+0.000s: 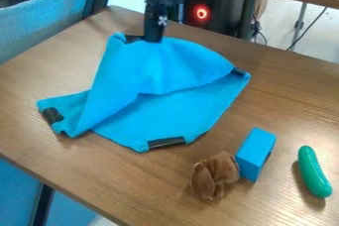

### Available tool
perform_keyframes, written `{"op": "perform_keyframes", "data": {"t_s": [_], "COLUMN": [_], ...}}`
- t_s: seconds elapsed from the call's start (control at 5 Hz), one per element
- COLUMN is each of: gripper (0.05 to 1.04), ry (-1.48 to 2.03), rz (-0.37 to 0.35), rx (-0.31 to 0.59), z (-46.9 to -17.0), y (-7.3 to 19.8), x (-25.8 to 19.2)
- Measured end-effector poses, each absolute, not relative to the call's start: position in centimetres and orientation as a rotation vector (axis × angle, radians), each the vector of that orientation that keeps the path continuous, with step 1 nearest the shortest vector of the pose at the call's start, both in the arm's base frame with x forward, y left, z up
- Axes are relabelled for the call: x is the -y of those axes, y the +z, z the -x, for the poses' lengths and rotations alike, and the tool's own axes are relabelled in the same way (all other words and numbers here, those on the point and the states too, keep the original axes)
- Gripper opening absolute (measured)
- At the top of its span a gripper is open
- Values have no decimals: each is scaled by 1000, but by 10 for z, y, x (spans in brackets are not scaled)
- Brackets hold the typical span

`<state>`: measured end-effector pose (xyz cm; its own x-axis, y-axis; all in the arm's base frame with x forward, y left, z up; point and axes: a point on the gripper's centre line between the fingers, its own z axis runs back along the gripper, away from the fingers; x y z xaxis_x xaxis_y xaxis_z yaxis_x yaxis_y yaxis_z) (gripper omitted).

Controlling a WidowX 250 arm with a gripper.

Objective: Unfold cloth from bottom right to top left

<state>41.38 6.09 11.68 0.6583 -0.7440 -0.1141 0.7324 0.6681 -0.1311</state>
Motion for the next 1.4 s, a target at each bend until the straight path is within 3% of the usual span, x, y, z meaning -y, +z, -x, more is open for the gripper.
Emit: {"op": "perform_keyframes", "data": {"t_s": [0.2,0.4,0.8,1.0,1.4], "gripper": [51,51,51,51,51], "ry": [-865,-899,-859,-859,-924], "rz": [8,-54,-107,-165,-209], "rx": [-153,-107,-9,18,4], "z": [-416,-420,-430,-438,-440], "y": [111,123,153,145,119], "x": [-69,-76,-105,-114,-121]}}
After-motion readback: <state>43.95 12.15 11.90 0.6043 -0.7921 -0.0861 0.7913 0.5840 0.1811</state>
